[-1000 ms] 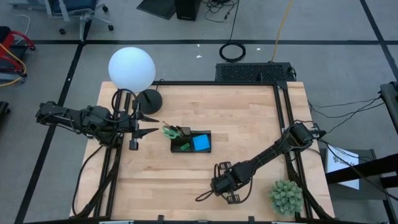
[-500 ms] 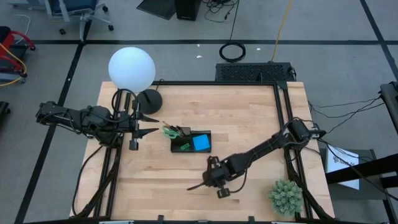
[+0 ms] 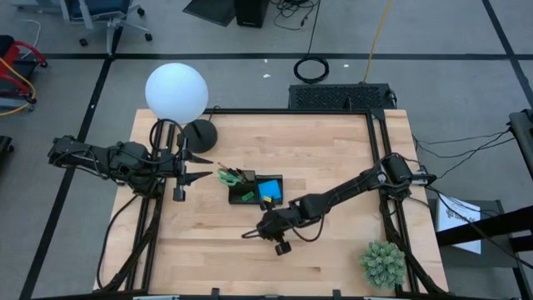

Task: Pick and place office supplies into organizer
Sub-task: Put the blue binder clip into the desk organizer

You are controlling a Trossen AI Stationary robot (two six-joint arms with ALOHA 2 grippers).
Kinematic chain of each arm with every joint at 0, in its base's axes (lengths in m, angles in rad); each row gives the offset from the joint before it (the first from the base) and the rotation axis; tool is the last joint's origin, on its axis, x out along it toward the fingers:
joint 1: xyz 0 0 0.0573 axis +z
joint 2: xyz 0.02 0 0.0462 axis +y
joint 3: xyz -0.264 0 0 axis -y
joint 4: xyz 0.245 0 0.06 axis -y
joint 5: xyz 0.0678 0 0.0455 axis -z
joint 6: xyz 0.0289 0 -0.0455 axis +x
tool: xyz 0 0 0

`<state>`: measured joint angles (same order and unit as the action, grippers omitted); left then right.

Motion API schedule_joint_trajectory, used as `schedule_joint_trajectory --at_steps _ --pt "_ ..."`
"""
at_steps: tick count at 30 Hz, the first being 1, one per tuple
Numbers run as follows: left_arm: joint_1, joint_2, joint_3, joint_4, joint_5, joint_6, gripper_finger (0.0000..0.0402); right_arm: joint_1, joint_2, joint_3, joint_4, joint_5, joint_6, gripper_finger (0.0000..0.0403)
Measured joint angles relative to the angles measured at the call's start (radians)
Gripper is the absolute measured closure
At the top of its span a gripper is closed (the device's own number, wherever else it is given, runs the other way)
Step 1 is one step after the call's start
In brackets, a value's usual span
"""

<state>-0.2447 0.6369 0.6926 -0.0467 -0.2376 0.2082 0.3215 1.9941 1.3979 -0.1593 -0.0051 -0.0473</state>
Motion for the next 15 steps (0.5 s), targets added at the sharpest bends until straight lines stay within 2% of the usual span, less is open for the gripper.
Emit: schedule_joint_trajectory --at_steps 6,15 --pt "0.0 0.0 0.0 0.0 0.0 0.002 0.027 -0.044 -0.001 0.0 0.088 0.004 -0.066 0.0362" --pt "0.0 0.0 0.0 0.0 0.0 0.006 0.027 -0.123 -0.002 0.001 0.118 0.003 -0.099 0.0365"
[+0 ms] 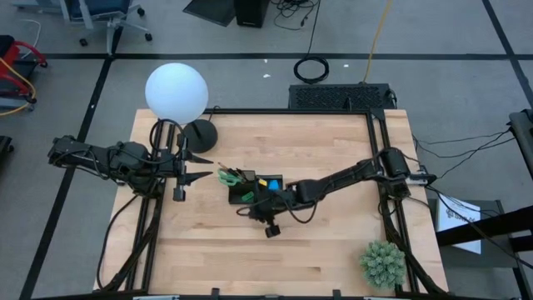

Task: Pick and place office supplies into organizer
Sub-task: Put the blue binder clip into the desk organizer

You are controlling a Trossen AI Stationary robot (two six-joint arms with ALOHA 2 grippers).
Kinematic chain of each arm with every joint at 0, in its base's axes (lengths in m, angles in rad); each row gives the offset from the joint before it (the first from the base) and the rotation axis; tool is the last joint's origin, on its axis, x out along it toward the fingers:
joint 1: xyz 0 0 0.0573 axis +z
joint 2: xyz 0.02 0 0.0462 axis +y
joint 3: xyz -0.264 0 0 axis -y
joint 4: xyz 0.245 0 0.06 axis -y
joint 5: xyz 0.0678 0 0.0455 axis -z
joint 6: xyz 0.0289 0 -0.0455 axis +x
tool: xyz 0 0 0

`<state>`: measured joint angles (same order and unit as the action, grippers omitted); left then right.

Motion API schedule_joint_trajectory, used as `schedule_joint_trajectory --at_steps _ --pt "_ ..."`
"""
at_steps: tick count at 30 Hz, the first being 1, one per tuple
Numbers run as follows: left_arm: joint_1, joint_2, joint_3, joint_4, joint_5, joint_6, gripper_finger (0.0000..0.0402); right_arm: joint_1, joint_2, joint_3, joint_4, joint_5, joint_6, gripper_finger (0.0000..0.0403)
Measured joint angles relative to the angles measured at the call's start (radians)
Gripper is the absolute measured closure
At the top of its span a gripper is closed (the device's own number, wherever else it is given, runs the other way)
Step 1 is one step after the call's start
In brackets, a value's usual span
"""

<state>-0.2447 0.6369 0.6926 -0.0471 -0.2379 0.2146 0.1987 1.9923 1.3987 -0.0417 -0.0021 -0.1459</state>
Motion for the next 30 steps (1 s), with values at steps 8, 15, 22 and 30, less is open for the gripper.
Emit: schedule_joint_trajectory --at_steps 8,15,22,30 --pt "0.0 0.0 0.0 0.0 0.0 0.0 0.027 -0.061 0.0 0.0 0.017 0.0 -0.009 0.0368" --pt "0.0 0.0 0.0 0.0 0.0 0.0 0.027 -0.106 0.004 0.0 0.031 0.0 -0.017 0.0365" --pt "0.0 0.0 0.0 0.0 0.0 -0.001 0.027 -0.131 0.005 0.0 0.031 0.0 -0.02 0.0365" --pt "0.0 0.0 0.0 0.0 0.0 0.011 0.027 -0.141 0.006 -0.039 0.04 0.001 -0.027 0.0362"
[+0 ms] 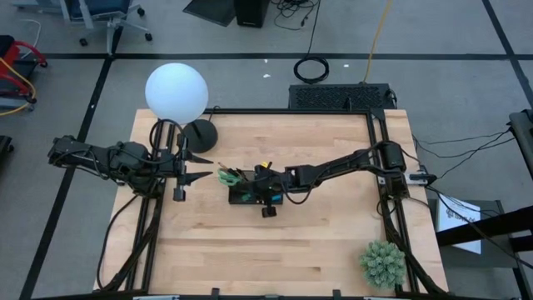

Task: Pick and place office supplies into organizer
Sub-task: Put the blue binder clip into the desk organizer

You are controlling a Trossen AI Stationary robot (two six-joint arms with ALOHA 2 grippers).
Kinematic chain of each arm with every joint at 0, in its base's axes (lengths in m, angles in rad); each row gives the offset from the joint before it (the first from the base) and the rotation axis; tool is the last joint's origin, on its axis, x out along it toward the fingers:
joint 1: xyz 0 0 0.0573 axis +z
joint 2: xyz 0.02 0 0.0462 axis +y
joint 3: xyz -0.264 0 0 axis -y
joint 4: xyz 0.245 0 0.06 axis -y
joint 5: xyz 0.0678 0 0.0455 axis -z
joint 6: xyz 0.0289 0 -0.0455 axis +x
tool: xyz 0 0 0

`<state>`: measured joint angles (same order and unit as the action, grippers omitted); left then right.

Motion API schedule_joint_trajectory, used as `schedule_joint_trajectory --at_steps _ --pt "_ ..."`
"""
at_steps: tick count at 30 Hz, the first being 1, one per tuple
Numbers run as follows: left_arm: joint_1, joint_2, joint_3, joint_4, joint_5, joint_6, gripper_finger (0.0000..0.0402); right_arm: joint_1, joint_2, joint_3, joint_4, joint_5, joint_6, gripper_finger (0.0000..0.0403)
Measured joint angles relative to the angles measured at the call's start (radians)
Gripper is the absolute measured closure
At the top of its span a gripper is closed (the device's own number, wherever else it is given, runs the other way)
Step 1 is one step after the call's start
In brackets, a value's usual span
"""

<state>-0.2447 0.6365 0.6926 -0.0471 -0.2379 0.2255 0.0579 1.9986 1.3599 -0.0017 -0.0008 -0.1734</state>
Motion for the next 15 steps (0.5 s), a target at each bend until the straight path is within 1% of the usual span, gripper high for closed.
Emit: schedule_joint_trajectory --at_steps 6,15 --pt "0.0 0.0 0.0 0.0 0.0 0.005 0.027 -0.024 0.001 -0.051 0.06 0.0 0.029 0.0361" --pt "0.0 0.0 0.0 0.008 0.0 0.007 0.027 -0.026 0.001 -0.054 0.101 -0.004 0.03 0.036"
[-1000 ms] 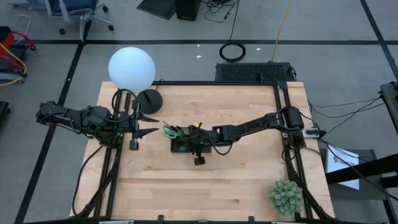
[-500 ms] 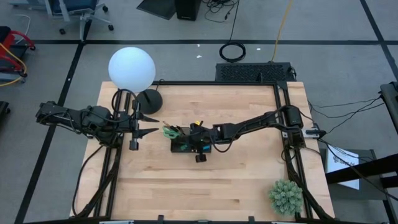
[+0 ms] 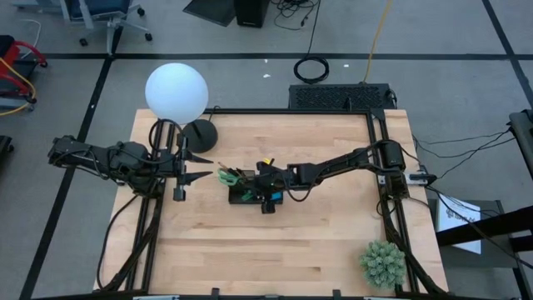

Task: Pick and place office supplies into organizer
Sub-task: Put the blue binder clip into the desk organizer, then return to Home Position

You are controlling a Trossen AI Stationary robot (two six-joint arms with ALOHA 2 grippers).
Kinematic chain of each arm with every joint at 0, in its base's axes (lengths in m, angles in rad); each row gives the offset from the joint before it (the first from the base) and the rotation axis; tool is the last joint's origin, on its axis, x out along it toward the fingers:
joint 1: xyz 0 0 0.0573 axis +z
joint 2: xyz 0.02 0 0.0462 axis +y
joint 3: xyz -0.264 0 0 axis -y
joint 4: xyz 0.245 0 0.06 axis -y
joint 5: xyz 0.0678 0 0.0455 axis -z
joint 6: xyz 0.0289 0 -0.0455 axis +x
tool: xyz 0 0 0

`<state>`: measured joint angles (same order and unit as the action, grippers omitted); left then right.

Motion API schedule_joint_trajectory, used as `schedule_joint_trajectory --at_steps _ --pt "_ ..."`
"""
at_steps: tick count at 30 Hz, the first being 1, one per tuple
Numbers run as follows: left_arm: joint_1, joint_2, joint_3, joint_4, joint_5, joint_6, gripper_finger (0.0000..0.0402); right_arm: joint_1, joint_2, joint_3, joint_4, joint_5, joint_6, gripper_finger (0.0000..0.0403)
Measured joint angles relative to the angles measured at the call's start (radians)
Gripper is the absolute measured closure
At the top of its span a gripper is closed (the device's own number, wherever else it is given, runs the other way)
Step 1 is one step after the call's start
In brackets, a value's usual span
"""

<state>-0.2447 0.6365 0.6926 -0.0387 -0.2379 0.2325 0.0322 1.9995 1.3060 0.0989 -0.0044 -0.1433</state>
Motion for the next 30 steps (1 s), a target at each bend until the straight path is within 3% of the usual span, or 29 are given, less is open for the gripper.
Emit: schedule_joint_trajectory --at_steps 14,30 --pt "0.0 0.0 0.0 0.007 0.0 0.0 0.027 0.002 0.0 0.0 -0.001 0.0 0.014 0.0357" --pt "0.0 0.0 0.0 0.007 0.0 0.0 0.027 0.003 0.0 0.0 0.004 0.0 0.052 0.0274"
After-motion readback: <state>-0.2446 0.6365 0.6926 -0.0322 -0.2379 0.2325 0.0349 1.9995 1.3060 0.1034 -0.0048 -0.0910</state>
